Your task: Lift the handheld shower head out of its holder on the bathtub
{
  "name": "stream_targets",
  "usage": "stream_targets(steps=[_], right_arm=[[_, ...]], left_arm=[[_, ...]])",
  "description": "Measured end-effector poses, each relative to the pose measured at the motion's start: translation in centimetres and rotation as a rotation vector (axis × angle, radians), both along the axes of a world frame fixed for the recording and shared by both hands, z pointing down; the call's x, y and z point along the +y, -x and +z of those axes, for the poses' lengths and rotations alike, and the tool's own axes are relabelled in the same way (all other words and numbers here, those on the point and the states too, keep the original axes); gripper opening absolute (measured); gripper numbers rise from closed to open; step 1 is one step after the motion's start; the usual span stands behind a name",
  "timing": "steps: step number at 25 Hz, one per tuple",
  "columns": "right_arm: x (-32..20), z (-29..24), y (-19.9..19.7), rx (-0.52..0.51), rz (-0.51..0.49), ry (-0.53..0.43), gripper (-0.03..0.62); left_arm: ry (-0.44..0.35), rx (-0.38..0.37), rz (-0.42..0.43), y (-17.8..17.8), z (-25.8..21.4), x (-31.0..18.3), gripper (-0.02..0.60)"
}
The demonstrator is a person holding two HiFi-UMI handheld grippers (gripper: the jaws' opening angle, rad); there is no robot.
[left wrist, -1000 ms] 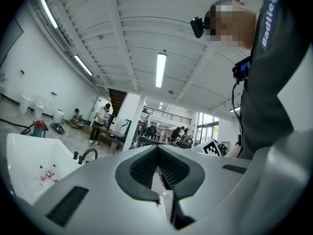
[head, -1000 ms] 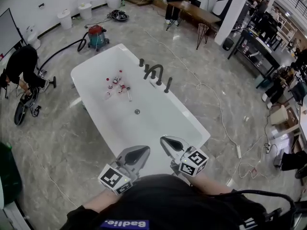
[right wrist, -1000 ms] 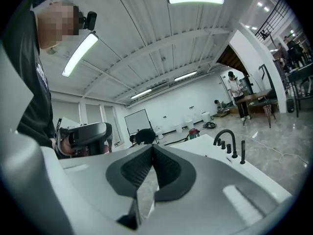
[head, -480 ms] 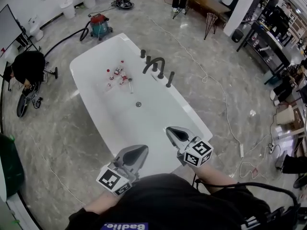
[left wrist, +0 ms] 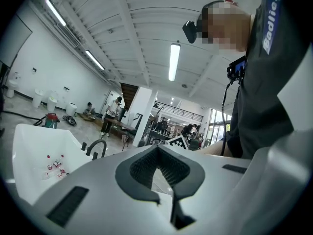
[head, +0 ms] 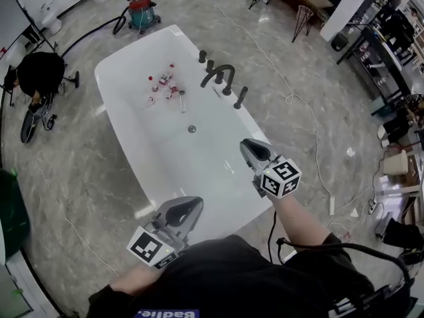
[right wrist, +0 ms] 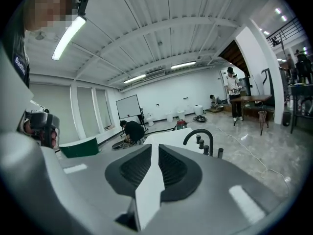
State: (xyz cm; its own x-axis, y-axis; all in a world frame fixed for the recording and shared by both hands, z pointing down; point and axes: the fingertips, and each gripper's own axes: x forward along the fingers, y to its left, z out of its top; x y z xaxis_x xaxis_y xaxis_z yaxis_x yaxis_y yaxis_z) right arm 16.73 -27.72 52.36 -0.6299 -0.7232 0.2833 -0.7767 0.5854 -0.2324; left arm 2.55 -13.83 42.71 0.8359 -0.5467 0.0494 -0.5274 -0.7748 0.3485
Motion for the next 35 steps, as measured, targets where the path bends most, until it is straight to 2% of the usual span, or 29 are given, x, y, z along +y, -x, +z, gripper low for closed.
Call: stream_targets(steps=[14,23,30,35], right_arm=[[-11.3,6.3,-4.0,0.141,0.019,0.067,0.107],[-18.9,11.8,-7.0,0.357,-0.026,0.112,0.175],[-25.8,17.4,-9.3,0.415,0.063,0.176,0.207],[-29.2,21.0,-10.2,0.484,0.098,0.185,0.225]], left_arm=[[0.061,-0.020,-0.018,-0.5,2.8,-2.0,0.003],[0.076,-0.038,-0.068,-0.2,4.3,-3.3,0.003],[0.119,-0.052,-0.095,-0.4,7.0,-3.3,0.003],[0.136,-0.083,-0.124,0.1,9.0,-4.1,0.003]])
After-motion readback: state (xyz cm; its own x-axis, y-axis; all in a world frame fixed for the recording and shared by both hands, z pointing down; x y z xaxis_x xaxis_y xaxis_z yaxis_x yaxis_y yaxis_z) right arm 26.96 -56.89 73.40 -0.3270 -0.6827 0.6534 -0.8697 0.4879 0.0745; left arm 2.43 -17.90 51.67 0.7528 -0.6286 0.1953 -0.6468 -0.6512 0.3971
